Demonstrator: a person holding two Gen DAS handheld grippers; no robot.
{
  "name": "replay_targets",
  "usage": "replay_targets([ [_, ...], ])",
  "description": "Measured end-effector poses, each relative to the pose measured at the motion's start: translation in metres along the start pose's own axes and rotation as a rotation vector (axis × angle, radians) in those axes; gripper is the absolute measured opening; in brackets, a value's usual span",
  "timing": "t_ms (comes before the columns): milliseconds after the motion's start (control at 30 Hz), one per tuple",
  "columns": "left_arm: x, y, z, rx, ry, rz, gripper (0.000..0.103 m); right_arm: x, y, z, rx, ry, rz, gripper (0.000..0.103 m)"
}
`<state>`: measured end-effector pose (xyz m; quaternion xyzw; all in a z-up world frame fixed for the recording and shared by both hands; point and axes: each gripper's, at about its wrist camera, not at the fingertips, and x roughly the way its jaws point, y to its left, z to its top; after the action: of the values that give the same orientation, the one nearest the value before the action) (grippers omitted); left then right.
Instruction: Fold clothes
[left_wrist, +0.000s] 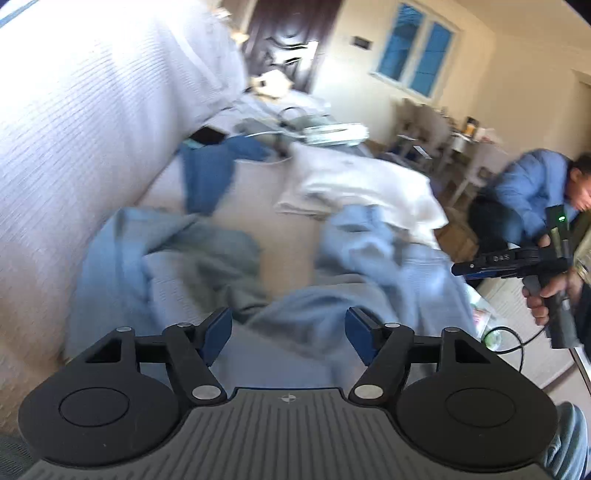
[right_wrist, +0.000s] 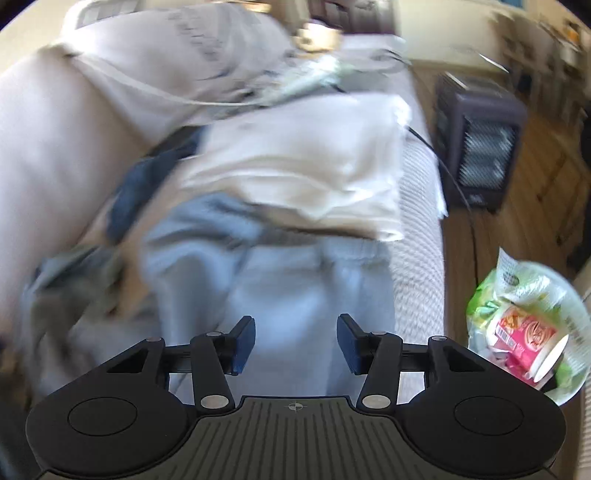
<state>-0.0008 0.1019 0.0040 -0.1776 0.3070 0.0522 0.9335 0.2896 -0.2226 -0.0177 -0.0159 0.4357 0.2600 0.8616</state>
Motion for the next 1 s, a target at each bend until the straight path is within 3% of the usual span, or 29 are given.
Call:
replay_targets([
  [100, 0.002, 0.009, -0.004, -0.041, 0.025, 0.014, 0.071, 0.037, -0.011, 0.010, 0.084, 0.024, -0.019, 0.050],
  [200, 0.007, 0.015, -0.010, -0.065, 0.048, 0.023, 0.071, 0.056, -0.012, 0.008, 0.090, 0.057, -0.033, 0.049],
  [233, 0.008, 0.017, -0.011, -0.076, 0.055, 0.020, 0.071, 0.056, -0.010, 0.005, 0.068, 0.041, -0.029, 0.043],
  [267, 0.009, 0.018, -0.012, -0.090, 0.063, 0.007, 0.071, 0.052, -0.007, 0.002, 0.053, 0.024, -0.023, 0.020],
  [300, 0.009, 0.020, -0.013, -0.107, 0.072, -0.017, 0.071, 0.046, -0.005, 0.000, 0.046, 0.004, -0.016, 0.014],
  [500, 0.003, 0.016, -0.009, -0.092, 0.042, -0.050, 0.071, -0.006, -0.002, 0.004, -0.008, -0.119, -0.069, 0.007],
  [600, 0.003, 0.013, -0.011, -0.089, 0.049, -0.057, 0.071, -0.019, -0.016, 0.007, 0.011, -0.164, -0.152, 0.007],
  [733, 0.005, 0.010, -0.016, -0.072, 0.070, -0.050, 0.071, -0.011, -0.037, 0.003, 0.048, -0.146, -0.068, 0.011],
  [867, 0.002, 0.012, -0.018, -0.077, 0.071, -0.040, 0.071, 0.011, -0.040, -0.001, 0.065, -0.115, -0.130, 0.014],
  [933, -0.001, 0.014, -0.017, -0.085, 0.065, -0.042, 0.071, 0.021, -0.044, -0.002, 0.095, -0.083, -0.172, 0.020],
  [1000, -0.004, 0.019, -0.017, -0.102, 0.059, -0.046, 0.071, 0.019, -0.046, -0.003, 0.115, -0.079, -0.202, 0.039],
])
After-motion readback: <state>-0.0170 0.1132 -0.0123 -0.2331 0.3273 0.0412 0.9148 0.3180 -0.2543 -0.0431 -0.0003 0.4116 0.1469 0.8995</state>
